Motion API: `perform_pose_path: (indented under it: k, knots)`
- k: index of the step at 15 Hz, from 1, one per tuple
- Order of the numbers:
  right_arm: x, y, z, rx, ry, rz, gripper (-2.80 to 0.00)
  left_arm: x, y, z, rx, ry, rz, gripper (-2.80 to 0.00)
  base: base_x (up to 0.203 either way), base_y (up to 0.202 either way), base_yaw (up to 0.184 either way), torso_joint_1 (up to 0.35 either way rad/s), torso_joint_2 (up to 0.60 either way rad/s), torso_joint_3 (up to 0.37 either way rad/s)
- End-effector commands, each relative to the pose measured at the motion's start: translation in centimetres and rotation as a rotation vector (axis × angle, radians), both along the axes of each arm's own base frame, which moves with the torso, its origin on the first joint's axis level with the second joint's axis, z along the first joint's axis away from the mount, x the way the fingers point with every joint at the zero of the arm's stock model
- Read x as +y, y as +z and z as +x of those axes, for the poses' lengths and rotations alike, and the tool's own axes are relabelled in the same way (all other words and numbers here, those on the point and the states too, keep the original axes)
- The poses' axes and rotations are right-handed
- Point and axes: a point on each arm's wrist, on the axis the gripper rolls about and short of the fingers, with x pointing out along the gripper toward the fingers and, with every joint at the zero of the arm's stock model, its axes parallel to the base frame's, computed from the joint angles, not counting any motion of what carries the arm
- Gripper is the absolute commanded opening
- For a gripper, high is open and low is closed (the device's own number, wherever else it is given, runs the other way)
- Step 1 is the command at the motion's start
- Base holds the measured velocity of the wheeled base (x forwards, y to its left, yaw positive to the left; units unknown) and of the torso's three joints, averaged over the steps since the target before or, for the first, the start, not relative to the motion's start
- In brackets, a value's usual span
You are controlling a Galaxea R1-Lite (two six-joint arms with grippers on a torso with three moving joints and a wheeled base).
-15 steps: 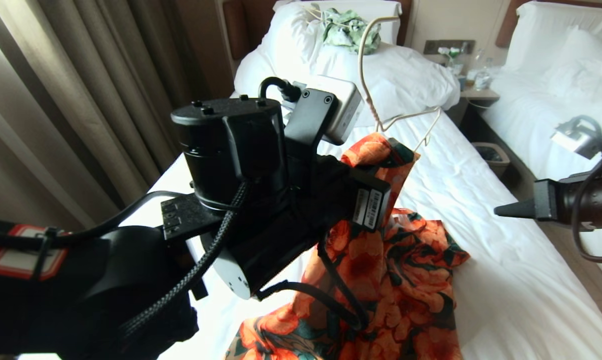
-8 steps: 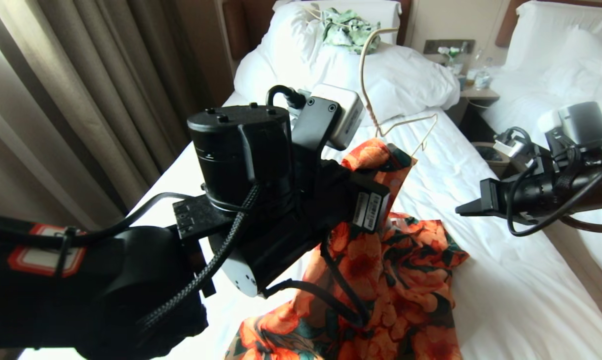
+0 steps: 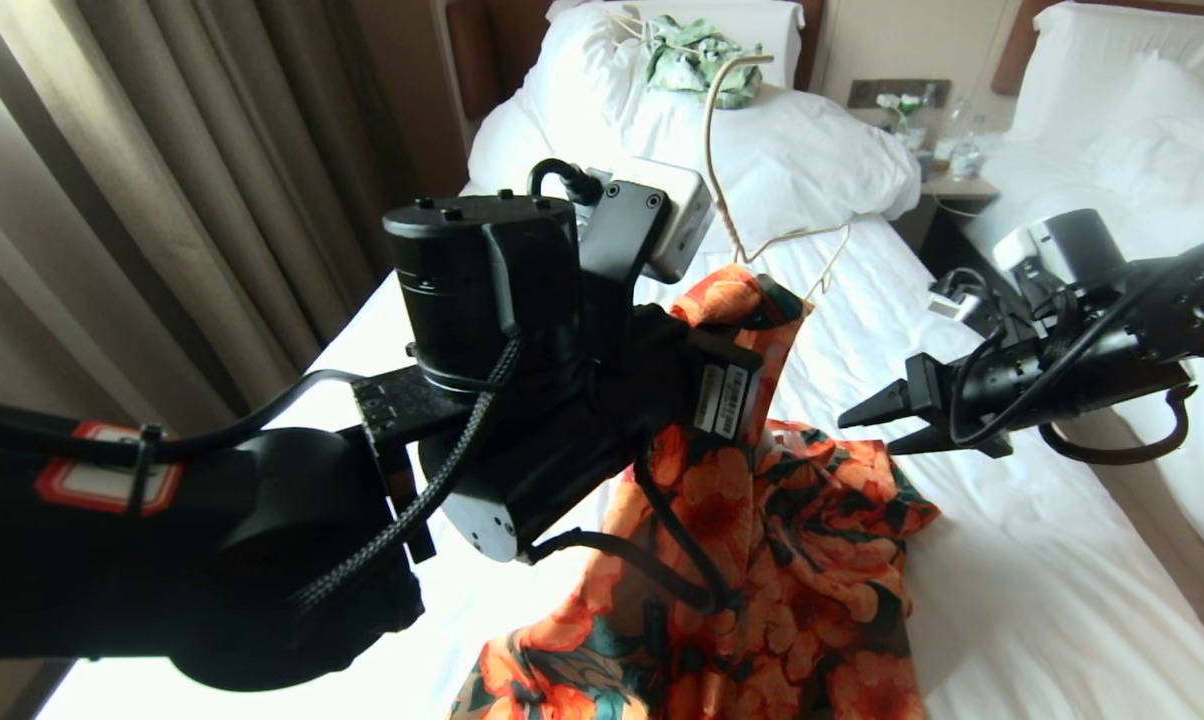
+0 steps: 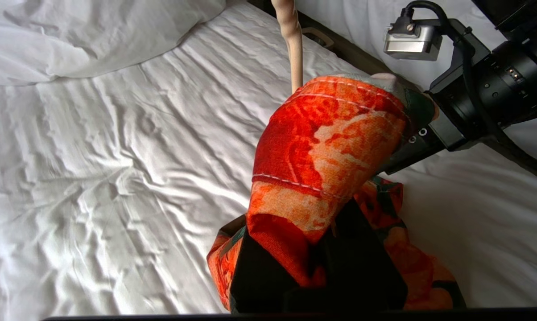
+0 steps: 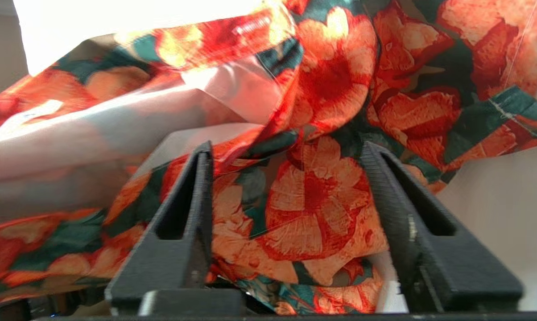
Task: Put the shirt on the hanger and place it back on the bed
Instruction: Hook the other side of the shirt onto the hanger
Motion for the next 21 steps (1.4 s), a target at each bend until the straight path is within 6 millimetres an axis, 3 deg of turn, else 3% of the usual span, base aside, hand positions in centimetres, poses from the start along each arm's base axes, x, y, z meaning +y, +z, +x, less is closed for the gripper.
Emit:
perform_pose_path:
  k: [1, 5, 9, 15, 16, 21]
  knots:
    - [0.9, -1.0, 0.4, 0.025, 0.013, -0.016, 0.00, 0.0, 0.2, 0.0, -0.006, 0.003, -0.005, -2.80, 0.000, 0.000, 0.000, 0.000, 0.00, 0.000]
    - [3.1, -0.8, 1.1, -0.070, 0.044, -0.016, 0.00, 0.2, 0.3, 0.0, -0.008, 0.005, -0.010, -2.80, 0.000, 0.000, 0.000, 0.000, 0.00, 0.000]
    - [5.9, -2.1, 1.6, -0.097, 0.026, -0.113, 0.00, 0.6, 0.8, -0.3, -0.015, 0.005, -0.022, -2.80, 0.000, 0.000, 0.000, 0.000, 0.00, 0.000]
    - [6.5, -2.1, 2.0, -0.157, -0.012, -0.140, 0.00, 1.1, 1.3, -0.7, -0.023, 0.016, -0.032, -2.80, 0.000, 0.000, 0.000, 0.000, 0.00, 0.000]
    - [6.6, -2.1, 1.9, -0.159, -0.009, -0.140, -2.80, 1.2, 1.3, -0.7, -0.024, 0.017, -0.034, -2.80, 0.000, 0.000, 0.000, 0.000, 0.00, 0.000]
    - [8.2, -2.4, 2.1, -0.215, -0.053, -0.191, -2.80, 1.6, 1.5, -1.0, -0.025, 0.017, -0.038, -2.80, 0.000, 0.000, 0.000, 0.000, 0.00, 0.000]
